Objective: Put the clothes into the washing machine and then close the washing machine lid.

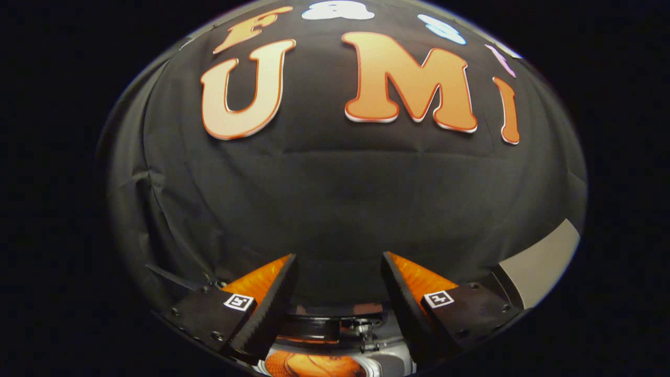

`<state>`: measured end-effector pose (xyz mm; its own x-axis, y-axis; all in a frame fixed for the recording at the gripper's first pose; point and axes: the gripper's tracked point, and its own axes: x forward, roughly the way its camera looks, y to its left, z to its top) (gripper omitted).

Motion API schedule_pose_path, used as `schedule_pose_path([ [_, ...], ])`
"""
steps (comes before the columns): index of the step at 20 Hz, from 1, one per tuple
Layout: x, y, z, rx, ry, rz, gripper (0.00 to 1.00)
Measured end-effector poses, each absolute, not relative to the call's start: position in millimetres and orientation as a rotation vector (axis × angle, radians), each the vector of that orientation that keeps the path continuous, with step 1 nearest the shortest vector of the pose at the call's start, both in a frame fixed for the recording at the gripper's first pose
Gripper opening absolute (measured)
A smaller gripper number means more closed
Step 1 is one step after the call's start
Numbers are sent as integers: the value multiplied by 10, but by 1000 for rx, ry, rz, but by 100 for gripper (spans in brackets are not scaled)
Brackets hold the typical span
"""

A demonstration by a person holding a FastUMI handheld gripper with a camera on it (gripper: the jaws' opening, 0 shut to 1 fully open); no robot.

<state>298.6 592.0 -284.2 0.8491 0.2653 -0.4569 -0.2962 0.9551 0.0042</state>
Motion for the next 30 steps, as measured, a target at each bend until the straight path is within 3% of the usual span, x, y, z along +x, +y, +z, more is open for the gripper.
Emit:
schedule_pose_path([
  [5,3019,5898,-2742,-27,284,325,100],
  [20,2632,5760,-2727,-37,353,323,100],
  [30,1954,5550,-2690,-47,327,348,100],
])
